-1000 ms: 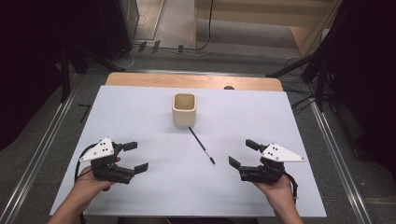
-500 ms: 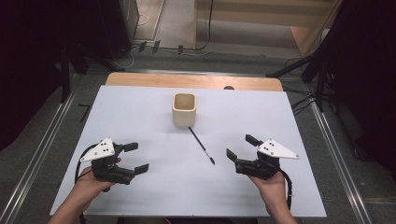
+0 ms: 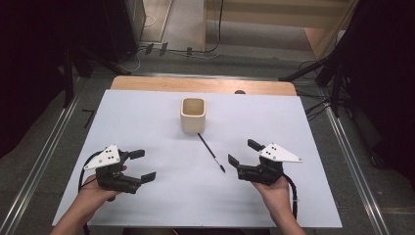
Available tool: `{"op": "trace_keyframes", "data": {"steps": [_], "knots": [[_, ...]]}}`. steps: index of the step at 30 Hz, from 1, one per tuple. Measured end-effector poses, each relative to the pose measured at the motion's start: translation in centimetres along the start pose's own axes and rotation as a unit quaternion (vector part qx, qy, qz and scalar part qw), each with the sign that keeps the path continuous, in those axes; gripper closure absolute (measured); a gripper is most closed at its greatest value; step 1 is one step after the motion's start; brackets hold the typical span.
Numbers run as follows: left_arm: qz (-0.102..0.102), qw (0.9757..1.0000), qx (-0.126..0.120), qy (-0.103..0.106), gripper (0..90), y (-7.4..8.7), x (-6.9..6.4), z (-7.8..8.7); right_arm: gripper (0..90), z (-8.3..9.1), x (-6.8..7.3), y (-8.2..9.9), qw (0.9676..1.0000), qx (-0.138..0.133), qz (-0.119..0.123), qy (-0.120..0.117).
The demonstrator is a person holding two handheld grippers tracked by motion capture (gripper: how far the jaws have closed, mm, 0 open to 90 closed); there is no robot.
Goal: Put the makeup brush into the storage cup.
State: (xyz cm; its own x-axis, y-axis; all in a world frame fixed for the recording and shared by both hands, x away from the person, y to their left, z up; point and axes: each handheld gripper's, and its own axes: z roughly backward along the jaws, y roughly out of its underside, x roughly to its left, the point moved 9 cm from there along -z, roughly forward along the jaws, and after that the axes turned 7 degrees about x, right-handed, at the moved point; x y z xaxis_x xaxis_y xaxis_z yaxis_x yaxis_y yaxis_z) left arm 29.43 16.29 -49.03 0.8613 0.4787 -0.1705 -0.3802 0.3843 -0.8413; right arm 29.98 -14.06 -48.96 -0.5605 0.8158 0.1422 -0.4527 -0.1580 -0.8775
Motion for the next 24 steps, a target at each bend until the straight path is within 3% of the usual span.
{"op": "trace_keyframes", "data": {"steps": [24], "knots": [[-0.006,1.0,0.006,-0.001,10.5,0.1,-0.2,0.1,13.8,-4.1,0.9,-1.3,0.9999,0.001,0.009,-0.008]]}}
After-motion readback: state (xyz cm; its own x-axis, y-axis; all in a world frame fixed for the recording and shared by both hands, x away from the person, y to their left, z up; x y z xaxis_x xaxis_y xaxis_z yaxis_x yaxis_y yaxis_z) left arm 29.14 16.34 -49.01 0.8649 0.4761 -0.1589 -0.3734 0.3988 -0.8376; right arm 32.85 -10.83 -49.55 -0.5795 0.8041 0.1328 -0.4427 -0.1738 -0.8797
